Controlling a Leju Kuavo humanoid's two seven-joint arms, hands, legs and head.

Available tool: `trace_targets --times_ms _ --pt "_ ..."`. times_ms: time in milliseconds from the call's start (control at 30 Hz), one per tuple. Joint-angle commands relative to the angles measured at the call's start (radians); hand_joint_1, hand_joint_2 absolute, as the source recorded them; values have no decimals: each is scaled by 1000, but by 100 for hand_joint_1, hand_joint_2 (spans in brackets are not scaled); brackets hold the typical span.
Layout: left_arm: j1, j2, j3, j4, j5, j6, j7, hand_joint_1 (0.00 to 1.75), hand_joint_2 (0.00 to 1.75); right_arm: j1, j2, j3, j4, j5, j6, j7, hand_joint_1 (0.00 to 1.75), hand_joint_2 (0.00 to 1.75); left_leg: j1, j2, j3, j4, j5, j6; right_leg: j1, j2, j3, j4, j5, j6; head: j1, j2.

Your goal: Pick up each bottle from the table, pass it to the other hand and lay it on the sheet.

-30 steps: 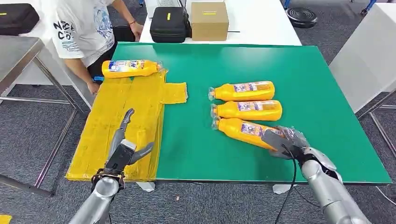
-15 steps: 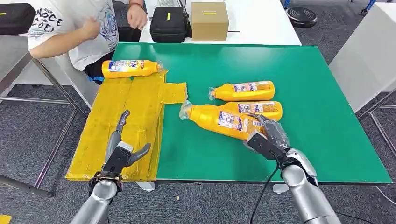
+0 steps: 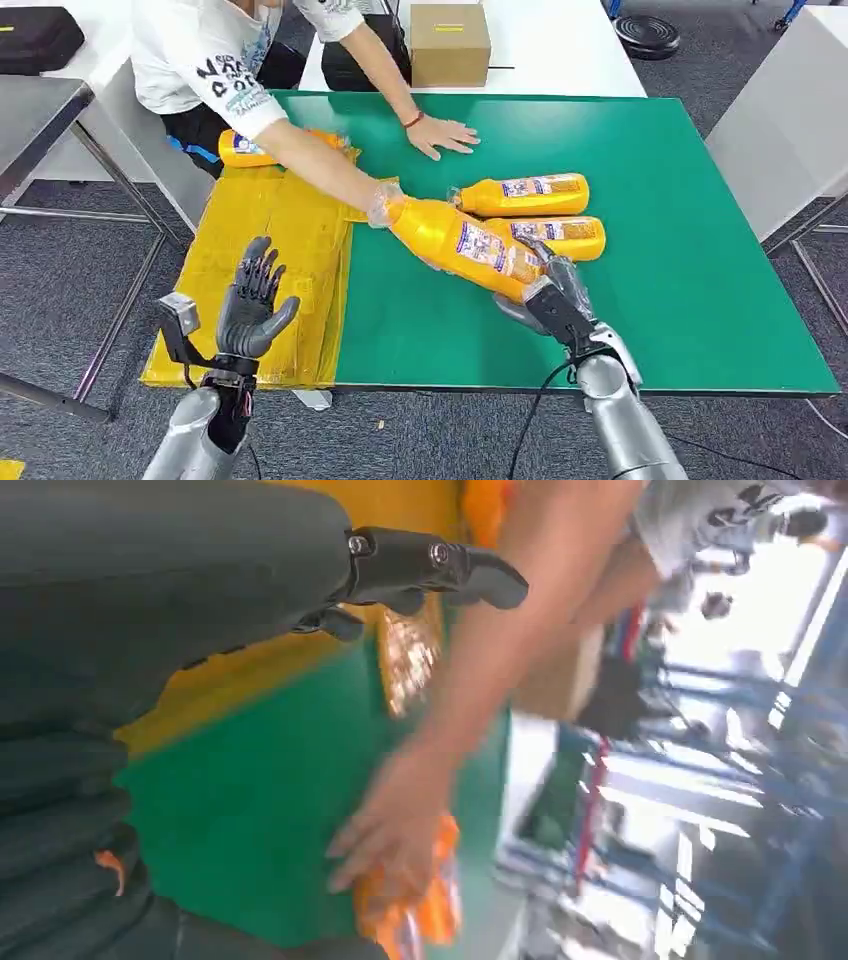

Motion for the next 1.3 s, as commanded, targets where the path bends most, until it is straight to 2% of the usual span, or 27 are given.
trace_targets --times_ms 33,167,333,467,767,1300 --pt "-15 1 13 9 23 -14 14 0 175 -54 52 -27 129 -2 -4 -10 175 175 2 2 4 0 -2 -2 2 1 4 -1 -1 -2 0 0" --pt "-26 8 -42 16 159 -174 58 0 175 -65 92 -5 238 -7 5 -52 175 175 2 2 5 1 -2 -3 2 2 4 0 -1 -2 0 0" --pt "-36 19 -92 23 157 -203 61 0 175 -71 130 42 374 -7 -9 -133 175 175 3 2 6 0 -2 -3 3 0 6 -2 -1 -3 0 0" --pt "-56 13 -123 43 158 -222 61 0 175 -107 173 90 451 -3 3 -139 175 175 2 3 4 0 -2 -2 2 3 3 0 -1 -2 0 0" --pt "-61 19 -171 36 153 -246 60 0 175 -128 210 138 507 -32 23 -163 175 175 2 4 5 0 -1 -2 3 2 4 -1 0 -2 0 0" --pt "-78 12 -201 50 138 -254 55 0 175 -136 229 154 471 -54 30 -169 175 175 3 3 6 0 -1 -3 3 2 5 -1 -1 -3 0 0"
